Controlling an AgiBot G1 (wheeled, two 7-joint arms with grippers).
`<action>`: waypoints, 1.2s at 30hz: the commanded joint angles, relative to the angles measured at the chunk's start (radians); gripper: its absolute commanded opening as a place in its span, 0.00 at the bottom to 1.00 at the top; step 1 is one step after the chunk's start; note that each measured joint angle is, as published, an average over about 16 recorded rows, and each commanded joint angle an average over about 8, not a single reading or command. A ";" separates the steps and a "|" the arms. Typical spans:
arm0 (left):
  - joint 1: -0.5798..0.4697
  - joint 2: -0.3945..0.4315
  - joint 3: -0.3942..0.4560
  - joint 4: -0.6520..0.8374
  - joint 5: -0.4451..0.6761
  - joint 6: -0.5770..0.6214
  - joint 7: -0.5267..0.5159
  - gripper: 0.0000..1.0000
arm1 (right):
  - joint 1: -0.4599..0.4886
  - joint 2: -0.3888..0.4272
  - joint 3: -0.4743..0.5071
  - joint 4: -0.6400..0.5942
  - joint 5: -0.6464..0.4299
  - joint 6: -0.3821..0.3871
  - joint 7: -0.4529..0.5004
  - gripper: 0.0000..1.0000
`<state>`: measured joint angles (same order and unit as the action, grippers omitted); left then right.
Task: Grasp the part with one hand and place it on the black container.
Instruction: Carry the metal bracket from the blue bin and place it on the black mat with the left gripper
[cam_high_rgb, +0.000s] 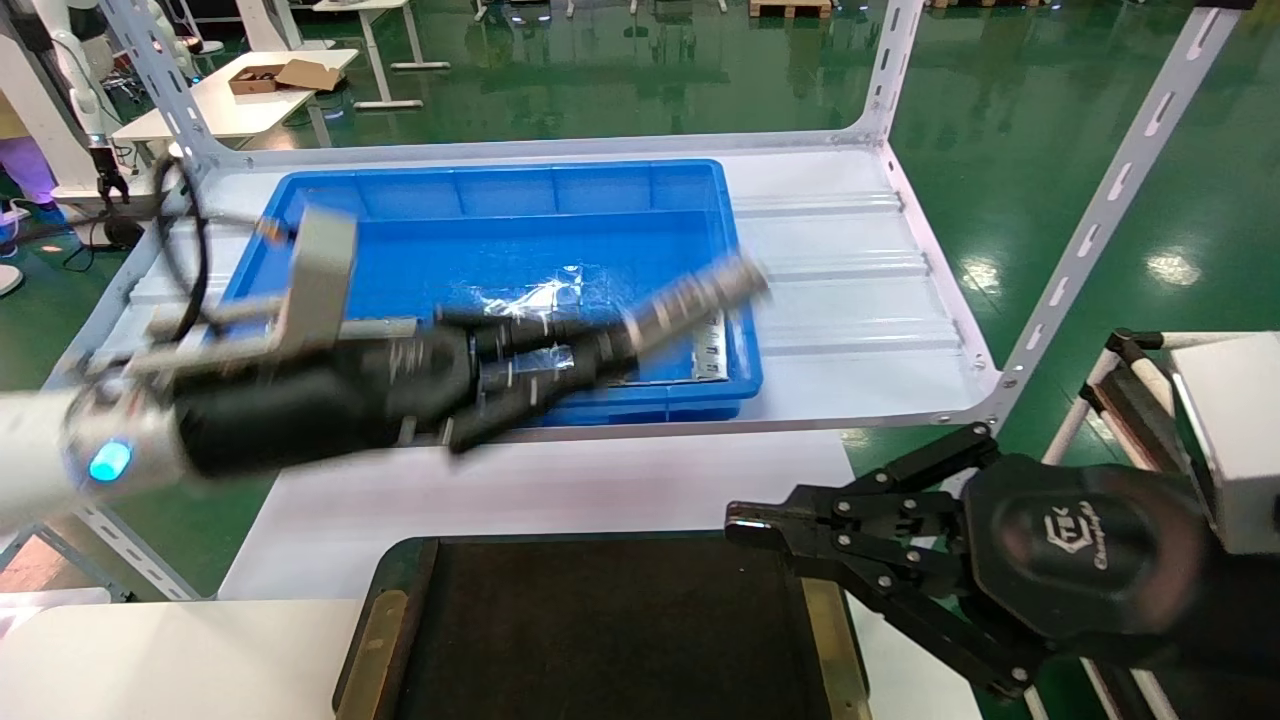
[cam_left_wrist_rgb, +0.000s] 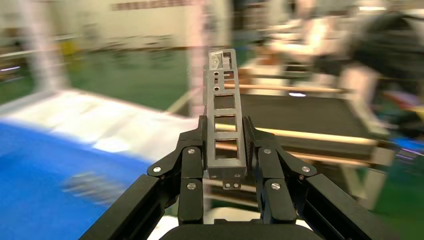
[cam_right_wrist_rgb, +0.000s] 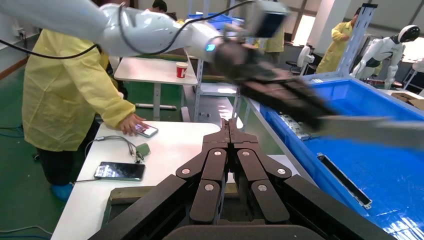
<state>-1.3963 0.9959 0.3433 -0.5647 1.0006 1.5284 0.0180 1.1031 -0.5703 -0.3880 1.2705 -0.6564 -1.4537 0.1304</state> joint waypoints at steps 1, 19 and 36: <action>0.049 -0.024 0.000 -0.091 -0.031 0.055 -0.034 0.00 | 0.000 0.000 0.000 0.000 0.000 0.000 0.000 0.00; 0.685 -0.162 0.033 -0.716 0.004 -0.438 -0.360 0.00 | 0.000 0.000 0.000 0.000 0.000 0.000 0.000 0.00; 0.922 0.139 0.094 -0.757 0.210 -1.167 -0.506 0.00 | 0.000 0.000 0.000 0.000 0.000 0.000 0.000 0.00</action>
<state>-0.4770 1.1245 0.4399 -1.3200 1.2075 0.3782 -0.4848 1.1032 -0.5702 -0.3883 1.2705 -0.6562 -1.4536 0.1302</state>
